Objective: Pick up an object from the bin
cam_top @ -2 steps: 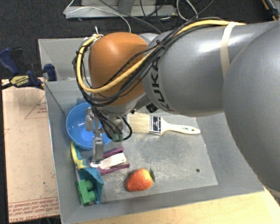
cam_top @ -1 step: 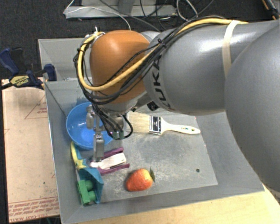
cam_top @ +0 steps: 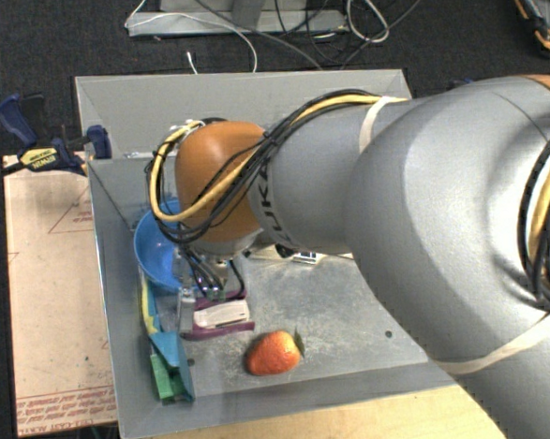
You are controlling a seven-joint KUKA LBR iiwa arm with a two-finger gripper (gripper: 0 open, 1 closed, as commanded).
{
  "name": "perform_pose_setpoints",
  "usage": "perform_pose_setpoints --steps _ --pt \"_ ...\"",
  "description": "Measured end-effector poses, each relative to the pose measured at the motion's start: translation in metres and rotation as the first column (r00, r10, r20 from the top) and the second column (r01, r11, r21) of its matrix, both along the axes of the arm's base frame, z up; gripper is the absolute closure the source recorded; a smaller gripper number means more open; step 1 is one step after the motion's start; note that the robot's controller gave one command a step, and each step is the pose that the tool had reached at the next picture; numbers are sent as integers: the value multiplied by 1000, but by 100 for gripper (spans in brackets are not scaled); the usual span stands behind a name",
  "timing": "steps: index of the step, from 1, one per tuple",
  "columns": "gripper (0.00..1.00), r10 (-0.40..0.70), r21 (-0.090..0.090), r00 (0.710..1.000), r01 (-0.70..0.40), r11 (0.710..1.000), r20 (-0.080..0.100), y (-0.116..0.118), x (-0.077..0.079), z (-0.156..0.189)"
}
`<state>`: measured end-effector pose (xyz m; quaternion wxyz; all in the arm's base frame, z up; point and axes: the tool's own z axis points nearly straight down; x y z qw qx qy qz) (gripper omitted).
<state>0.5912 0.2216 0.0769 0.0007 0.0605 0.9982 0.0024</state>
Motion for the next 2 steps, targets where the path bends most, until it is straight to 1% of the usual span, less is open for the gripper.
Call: perform_pose_setpoints --steps 1,2 --pt "0 -140 5 990 139 990 11 7 0 83" --pt "0 469 0 883 -469 883 -6 31 -31 22"
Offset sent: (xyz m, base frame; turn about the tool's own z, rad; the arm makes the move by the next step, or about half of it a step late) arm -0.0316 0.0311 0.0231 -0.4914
